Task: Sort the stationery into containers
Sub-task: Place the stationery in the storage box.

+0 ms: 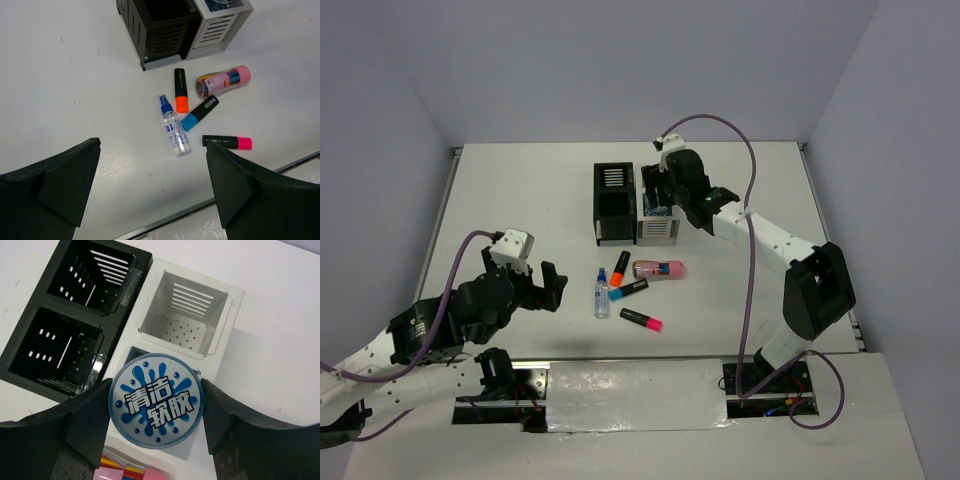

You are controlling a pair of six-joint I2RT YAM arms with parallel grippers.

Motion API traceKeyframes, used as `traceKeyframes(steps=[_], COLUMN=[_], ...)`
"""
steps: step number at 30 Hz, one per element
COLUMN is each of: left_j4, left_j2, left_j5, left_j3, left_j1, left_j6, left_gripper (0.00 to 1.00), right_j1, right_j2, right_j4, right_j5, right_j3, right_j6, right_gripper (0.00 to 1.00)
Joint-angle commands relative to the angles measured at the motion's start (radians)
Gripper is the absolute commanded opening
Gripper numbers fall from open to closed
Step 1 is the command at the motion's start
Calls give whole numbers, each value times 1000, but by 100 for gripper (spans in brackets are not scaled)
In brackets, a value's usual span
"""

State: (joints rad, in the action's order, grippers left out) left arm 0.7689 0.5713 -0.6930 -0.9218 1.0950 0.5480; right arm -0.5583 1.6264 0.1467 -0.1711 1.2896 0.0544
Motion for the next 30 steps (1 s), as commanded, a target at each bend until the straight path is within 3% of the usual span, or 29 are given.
traceKeyframes(steps=[1,11,19,22,23,26,27,28,30], left_j4=[-43,-45,-45,-43,-45,-42,-42,-43,-42], left_j2=[-2,-17,-27,-24,-25,-24,-24,-24,-24], left_j5=[6,10,12,12,12,13,13,13,9], left_j3=[1,4,5,5,5,4,5,5,5], left_j1=[-4,-3,-4,-3,-4,-4,-4,-3,-4], left_j6=[-26,-23,-23,-23,-25,-23,-23,-23,-23], left_gripper=[99,99,99,99,99,99,99,99,99], right_j1=[6,5,5,5,5,5,6,5,5], right_j2=[-85,-62,-2,7,9,23,30,33,36], right_j4=[-29,5,53,65,67,85,103,109,122], right_j5=[-22,12,8,22,22,18,18,16,16], right_j3=[-13,-1,63,80,83,117,128,137,158], right_j6=[4,4,7,7,9,15,18,18,21], right_gripper=[0,0,8,30,55,71,72,90,92])
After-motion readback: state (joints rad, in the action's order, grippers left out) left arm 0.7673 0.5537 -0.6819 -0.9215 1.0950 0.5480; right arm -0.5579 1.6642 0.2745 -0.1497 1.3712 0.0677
